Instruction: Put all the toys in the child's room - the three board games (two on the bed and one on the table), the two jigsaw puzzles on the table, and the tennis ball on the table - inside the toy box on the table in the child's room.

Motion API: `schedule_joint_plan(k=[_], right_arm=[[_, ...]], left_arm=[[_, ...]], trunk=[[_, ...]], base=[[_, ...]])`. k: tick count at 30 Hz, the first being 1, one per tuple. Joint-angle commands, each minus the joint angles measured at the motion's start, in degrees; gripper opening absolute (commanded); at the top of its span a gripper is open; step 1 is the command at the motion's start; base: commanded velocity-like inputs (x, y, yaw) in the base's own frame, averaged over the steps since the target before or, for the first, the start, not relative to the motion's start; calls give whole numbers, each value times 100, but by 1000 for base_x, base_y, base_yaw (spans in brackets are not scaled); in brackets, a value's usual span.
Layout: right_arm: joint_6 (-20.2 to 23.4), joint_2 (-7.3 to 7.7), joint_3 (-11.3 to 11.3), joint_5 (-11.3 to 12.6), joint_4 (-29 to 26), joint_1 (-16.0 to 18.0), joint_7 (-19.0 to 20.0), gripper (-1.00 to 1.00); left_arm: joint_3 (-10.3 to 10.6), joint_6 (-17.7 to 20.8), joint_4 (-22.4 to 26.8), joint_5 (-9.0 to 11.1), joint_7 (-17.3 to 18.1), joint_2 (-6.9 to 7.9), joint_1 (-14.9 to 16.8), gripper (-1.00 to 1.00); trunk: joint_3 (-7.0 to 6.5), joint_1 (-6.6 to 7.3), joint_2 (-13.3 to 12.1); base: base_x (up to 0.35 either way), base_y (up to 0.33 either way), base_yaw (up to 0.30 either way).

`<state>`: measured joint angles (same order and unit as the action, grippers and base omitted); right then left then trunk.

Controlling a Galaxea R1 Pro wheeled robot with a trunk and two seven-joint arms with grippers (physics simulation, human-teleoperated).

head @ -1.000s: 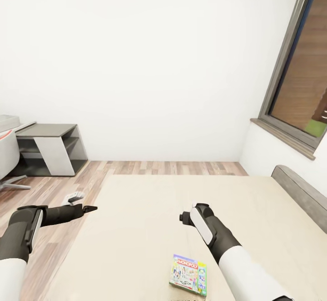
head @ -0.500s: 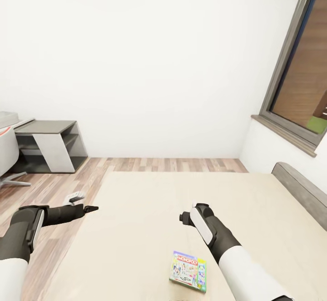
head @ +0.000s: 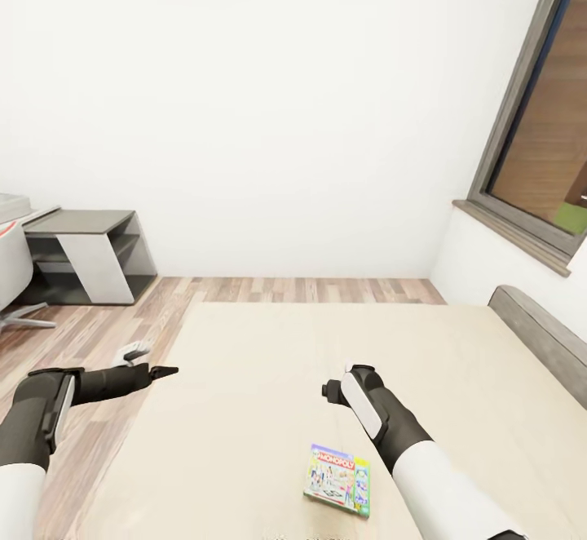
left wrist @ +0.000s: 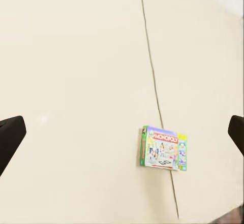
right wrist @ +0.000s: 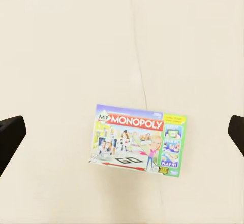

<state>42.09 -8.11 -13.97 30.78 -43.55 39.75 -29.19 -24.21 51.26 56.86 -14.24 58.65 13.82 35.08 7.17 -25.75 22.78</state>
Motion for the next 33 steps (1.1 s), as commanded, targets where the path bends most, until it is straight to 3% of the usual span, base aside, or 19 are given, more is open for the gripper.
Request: schedule_joint_plan(k=[1, 2, 5, 7, 9, 15, 26, 33], right_arm=[[6, 3, -18, 63, -7, 6, -61, 100], [5, 3, -18, 64, -8, 6, -62, 100], [-4, 3, -18, 67, -11, 5, -67, 100], [-6, 3, -18, 67, -11, 5, -68, 100], [-8, 3, -18, 68, -12, 6, -68, 100], [-42, 5, -17, 71, -13, 5, -57, 100], [-61, 44, -12, 68, -6, 6, -36, 100], [-91, 184, -4, 73, -5, 4, -21, 100]], left_arm=[[-23, 37, 9, -43, 499, 50, 8, 100], [-26, 40, 11, -38, 753, 97, 6, 100], [-28, 26, 6, -39, 2121, 433, 3, 100], [-29, 18, 3, -44, 2755, 618, 1, 100], [-32, 6, 2, -42, 3079, 760, 0, 100], [-137, -9, 0, -20, 3135, 891, -1, 100], [-179, -1, 0, -7, 3135, 891, -1, 100], [-177, 5, 0, -8, 3135, 878, -1, 100]], trunk=[[23, -4, 14], [32, -4, 14], [60, -4, 14], [79, -4, 14], [98, -4, 14], [155, -4, 14], [258, -4, 14], [324, -4, 14]], base=[[0, 0, 0], [0, 0, 0], [0, 0, 0], [0, 0, 0], [0, 0, 0], [0, 0, 0], [0, 0, 0], [0, 0, 0]])
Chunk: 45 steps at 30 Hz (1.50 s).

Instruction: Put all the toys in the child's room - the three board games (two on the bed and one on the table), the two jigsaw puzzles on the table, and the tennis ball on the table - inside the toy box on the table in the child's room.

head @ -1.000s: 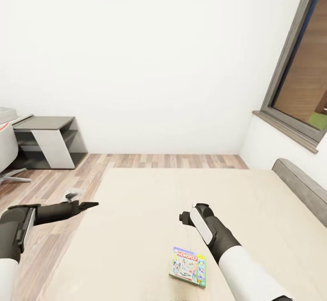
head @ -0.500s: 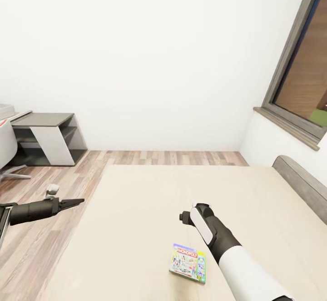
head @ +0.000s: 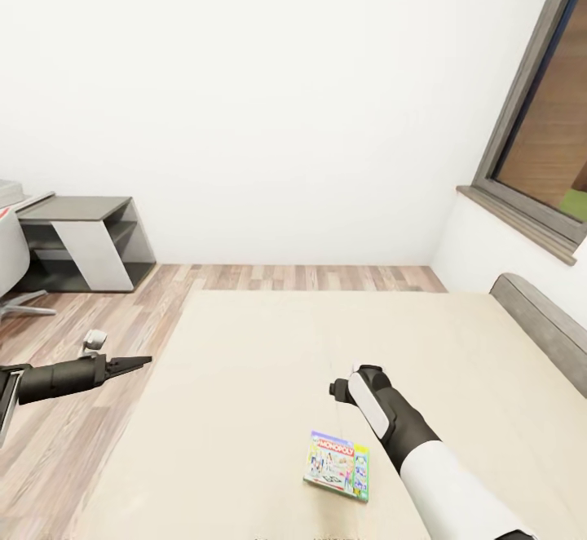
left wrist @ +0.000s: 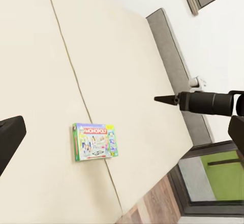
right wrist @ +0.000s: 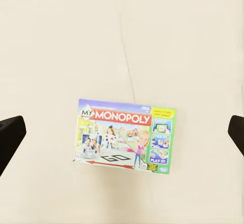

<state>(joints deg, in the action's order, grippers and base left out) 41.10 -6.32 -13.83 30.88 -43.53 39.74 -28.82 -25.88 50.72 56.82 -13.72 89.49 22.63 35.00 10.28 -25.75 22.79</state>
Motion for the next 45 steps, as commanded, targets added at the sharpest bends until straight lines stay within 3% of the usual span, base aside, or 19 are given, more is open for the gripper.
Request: schedule_joint_plan(k=[1, 9, 32, 45], right_arm=[[4, 22, 2, 63, -3, 6, -56, 100], [-311, 48, 92, 5, 272, 4, -48, 100], [-653, 153, 100, -28, 559, 5, -26, 100], [-793, 171, 101, -30, 651, 7, 507, 100]], left_arm=[[-12, 60, 5, -62, 51, -3, 7, 100], [-2, 57, 5, -69, 51, -18, 7, 100], [-2, 62, 4, -84, 51, -21, 7, 100], [-5, 56, 1, -79, 51, -21, 7, 100]], trunk=[[22, -3, 13], [97, -3, 13], [314, -3, 13], [436, -3, 13]], base=[[0, 0, 0], [0, 0, 0], [0, 0, 0], [0, 0, 0]])
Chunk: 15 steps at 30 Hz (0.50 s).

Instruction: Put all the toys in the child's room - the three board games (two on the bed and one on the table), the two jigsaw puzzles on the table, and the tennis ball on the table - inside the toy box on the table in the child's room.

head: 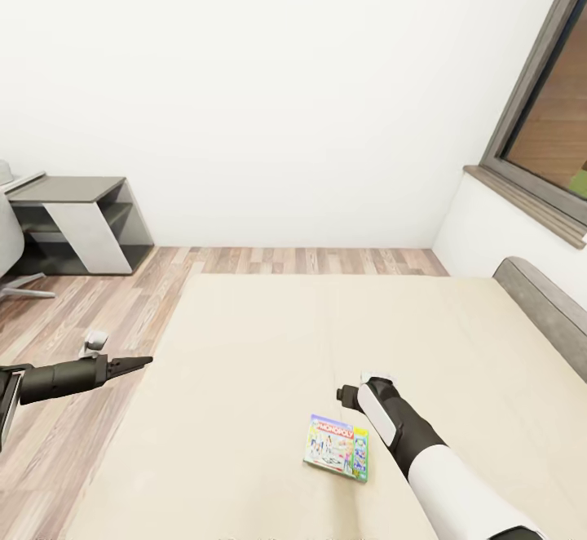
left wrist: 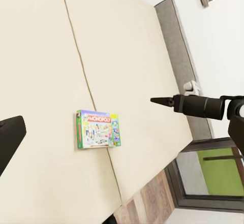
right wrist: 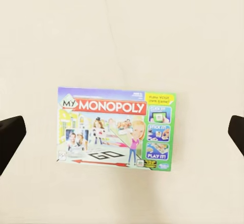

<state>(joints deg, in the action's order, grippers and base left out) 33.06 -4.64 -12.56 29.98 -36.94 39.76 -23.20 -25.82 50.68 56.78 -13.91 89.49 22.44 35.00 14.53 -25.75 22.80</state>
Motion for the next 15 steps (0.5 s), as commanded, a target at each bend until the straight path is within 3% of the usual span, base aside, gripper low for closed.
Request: schedule_joint_plan(k=[1, 15], right_arm=[[9, 5, -24, 60, -7, 5, -41, 100], [-156, 24, -25, 84, -6, 5, 16, 100]], left_arm=[[-11, 59, 4, -60, 51, -2, 6, 100], [-21, 57, 4, -60, 51, 7, 6, 100]], trunk=[[21, -3, 12], [153, -3, 12]], base=[[0, 0, 0], [0, 0, 0]])
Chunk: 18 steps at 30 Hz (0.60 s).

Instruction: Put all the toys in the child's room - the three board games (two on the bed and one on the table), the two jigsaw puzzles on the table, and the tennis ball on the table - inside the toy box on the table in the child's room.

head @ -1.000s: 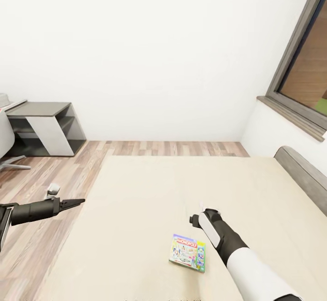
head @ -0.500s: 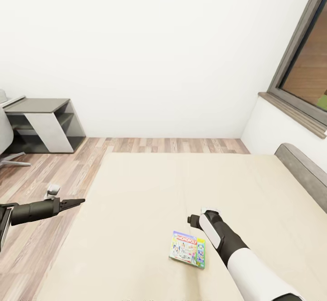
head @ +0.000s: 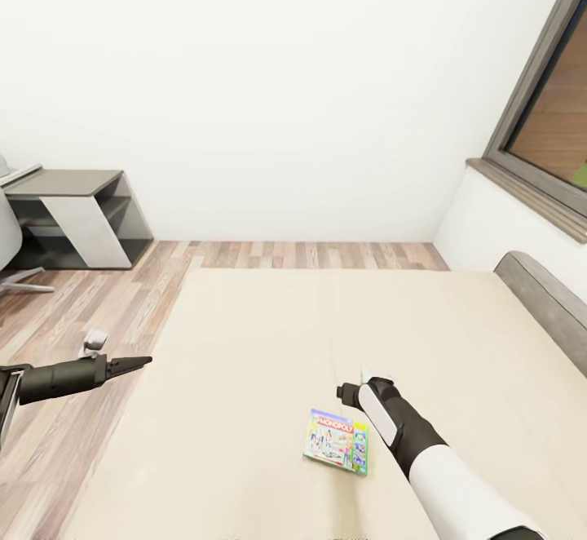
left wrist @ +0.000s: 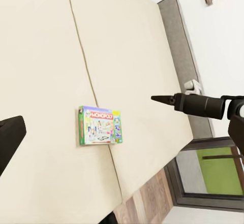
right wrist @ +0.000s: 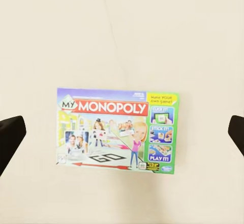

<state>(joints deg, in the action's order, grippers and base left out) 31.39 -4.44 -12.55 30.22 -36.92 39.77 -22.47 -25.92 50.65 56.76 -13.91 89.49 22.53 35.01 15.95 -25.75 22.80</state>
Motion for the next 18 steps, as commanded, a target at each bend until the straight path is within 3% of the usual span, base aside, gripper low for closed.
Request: schedule_joint_plan(k=[1, 18], right_arm=[[7, 6, -26, 61, -8, 5, -57, 100], [-155, 14, -28, 96, -5, 5, -47, 100]], left_arm=[[-9, 60, 6, -60, 51, -4, 6, 100], [-13, 61, 6, -66, 51, 6, 6, 100]], trunk=[[21, -3, 12], [180, -3, 12]], base=[[0, 0, 0], [0, 0, 0]])
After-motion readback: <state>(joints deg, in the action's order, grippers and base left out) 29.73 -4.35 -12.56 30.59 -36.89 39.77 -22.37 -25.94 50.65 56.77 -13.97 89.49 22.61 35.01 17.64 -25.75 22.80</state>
